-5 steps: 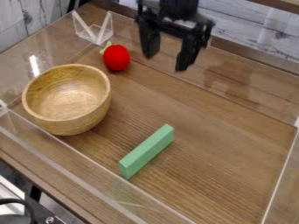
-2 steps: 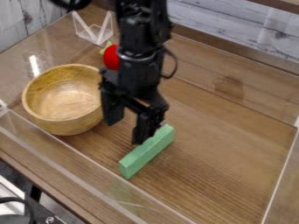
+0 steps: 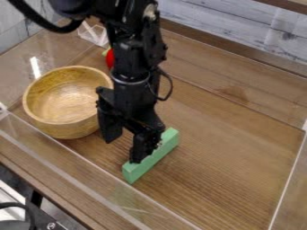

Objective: Put the green object in the brown bowl

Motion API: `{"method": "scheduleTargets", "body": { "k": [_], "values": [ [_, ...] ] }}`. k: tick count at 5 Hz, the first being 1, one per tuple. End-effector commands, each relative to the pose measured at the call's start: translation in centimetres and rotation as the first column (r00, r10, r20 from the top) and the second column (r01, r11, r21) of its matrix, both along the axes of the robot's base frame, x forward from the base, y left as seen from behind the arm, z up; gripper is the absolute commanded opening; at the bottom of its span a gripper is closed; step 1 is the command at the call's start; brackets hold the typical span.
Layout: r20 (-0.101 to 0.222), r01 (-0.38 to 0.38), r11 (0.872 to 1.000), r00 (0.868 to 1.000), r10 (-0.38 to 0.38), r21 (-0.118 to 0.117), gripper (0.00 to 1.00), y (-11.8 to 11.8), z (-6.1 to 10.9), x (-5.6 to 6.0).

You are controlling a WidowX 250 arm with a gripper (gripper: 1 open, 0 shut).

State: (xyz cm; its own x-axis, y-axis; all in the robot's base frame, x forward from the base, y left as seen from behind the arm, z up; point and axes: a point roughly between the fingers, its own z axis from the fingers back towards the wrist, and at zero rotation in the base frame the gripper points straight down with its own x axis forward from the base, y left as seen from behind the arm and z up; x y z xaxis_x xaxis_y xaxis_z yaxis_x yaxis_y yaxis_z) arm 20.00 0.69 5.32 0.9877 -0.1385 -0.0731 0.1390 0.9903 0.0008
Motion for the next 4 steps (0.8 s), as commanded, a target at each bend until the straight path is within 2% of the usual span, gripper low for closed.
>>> {"method": "scheduleTargets", "body": {
  "k": [1,4],
  "values": [
    [0.022,0.002,1.000,1.000,-0.002,-0.004,1.00,0.1,-0.7,0.3],
    [0.082,0.007,1.000,0.997,-0.006,-0.016,1.00,-0.5,-2.4,0.7]
  ]
}}
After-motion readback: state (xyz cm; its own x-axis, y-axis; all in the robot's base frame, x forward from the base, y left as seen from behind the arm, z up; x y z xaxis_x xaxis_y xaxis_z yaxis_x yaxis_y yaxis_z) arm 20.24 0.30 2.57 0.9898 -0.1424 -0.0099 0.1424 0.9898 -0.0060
